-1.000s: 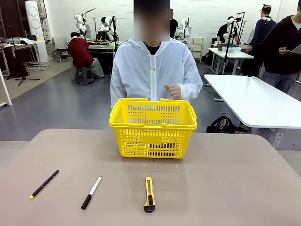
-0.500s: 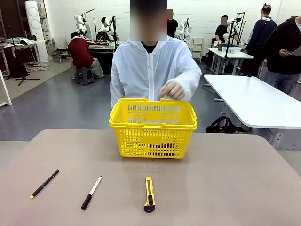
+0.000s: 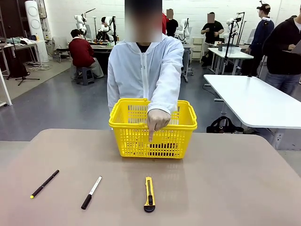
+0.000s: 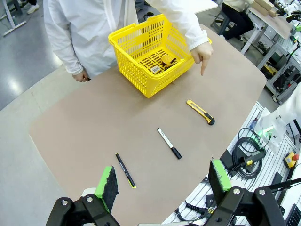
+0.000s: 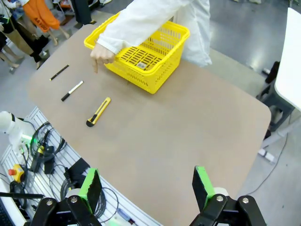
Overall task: Place the items the person wants into the basket.
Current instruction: Pick up the item the person points to and place it in the Market Basket.
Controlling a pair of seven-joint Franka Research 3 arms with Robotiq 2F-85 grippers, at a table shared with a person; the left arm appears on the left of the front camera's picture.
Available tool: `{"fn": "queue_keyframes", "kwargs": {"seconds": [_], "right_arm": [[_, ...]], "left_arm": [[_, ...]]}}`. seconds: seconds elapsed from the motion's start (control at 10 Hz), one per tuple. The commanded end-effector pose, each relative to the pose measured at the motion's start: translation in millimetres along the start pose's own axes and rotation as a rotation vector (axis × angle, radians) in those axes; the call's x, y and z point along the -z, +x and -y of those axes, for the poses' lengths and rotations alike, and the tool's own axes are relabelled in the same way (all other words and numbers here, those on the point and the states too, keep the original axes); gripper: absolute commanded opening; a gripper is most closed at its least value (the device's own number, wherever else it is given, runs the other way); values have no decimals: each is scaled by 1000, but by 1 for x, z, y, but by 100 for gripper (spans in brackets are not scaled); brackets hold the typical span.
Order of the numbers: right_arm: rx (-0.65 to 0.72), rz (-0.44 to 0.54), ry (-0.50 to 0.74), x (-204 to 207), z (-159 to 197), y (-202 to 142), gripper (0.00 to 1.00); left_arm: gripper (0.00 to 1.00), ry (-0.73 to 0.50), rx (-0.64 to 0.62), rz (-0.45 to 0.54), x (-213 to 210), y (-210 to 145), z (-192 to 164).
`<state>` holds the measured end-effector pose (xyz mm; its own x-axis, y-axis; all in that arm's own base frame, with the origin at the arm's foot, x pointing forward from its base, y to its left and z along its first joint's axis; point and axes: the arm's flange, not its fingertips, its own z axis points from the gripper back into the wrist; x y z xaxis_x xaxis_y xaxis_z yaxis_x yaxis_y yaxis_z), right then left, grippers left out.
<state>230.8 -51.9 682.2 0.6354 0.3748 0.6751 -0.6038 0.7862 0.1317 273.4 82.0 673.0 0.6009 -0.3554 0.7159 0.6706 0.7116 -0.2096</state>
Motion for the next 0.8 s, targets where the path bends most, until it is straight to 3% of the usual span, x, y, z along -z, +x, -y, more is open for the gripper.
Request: {"fn": "queue_keyframes", "kwargs": {"seconds": [0.0, 0.4, 0.6, 0.7], "right_arm": [[-2, -2, -2, 1, -1, 1, 100], [-2, -2, -2, 1, -1, 1, 100], [-2, -2, -2, 1, -1, 1, 100], [-2, -2, -2, 1, -1, 1, 100]], "left_arm": [[100, -2, 11, 7, 1, -1, -1], [100, 0, 0, 0, 0, 0, 0], [100, 7, 59, -211, 20, 45, 29], [100, 6, 66, -396, 52, 85, 55]]}}
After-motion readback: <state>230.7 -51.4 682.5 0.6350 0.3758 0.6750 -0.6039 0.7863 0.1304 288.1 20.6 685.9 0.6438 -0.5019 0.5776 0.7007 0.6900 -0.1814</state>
